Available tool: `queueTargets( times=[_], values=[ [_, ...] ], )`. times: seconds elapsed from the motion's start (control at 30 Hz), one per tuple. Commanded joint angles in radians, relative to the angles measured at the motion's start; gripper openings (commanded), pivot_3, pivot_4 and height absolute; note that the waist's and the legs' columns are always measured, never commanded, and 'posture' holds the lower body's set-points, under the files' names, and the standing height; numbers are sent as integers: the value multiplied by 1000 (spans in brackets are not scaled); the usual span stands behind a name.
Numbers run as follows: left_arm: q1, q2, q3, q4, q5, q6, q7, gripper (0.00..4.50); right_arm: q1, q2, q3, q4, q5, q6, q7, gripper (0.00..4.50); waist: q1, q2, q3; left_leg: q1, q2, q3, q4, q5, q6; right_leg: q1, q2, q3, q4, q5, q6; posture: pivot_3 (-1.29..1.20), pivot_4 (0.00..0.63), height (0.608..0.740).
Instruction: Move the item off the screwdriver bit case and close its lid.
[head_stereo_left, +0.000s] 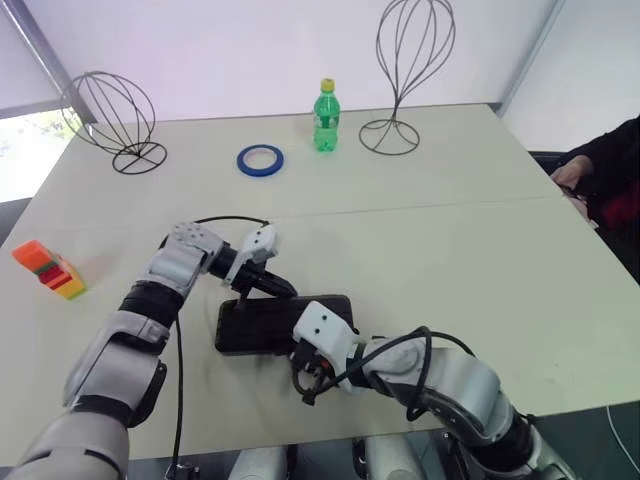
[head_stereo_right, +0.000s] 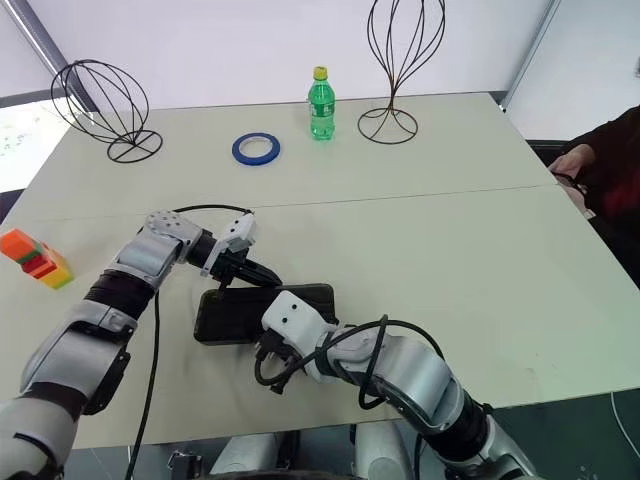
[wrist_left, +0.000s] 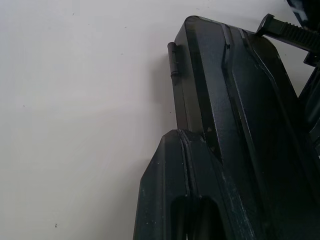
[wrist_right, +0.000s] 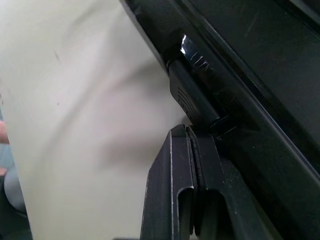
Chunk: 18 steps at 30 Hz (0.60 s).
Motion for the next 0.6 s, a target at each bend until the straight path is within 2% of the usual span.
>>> queueTargets(
  times=[0.03, 0.4, 0.53, 0.6],
  values=[
    [54, -16, -78, -50, -9, 5, -52, 0, -55, 33, -107, 44, -100, 11, -111, 15, 0, 0, -1, 0, 0, 0, 0, 0, 0, 0, 0, 0, 0, 0, 0, 0, 150, 740],
    [94, -62, -71, 51, 111, -115, -2, 0, -127, 69, -140, 113, -172, 0, -233, 15, -1, 0, -4, 4, 0, 0, 0, 1, -1, 3, 1, 0, 1, 0, 0, 0, 150, 740],
    [49, -125, -7, 165, 131, -188, 121, 0, -137, 49, -117, 77, -125, 34, -194, 15, 11, 0, -5, 11, 0, 0, 0, 1, 0, 11, 0, 0, 0, 0, 0, 0, 150, 740],
    [2, -156, 51, 238, 123, -223, 200, 0, -119, 24, -125, 3, -57, 90, -130, 15, 22, 0, -5, 16, -1, -2, 0, 0, 0, 17, -1, -2, -2, -1, 2, 0, 150, 740]
  ],
)
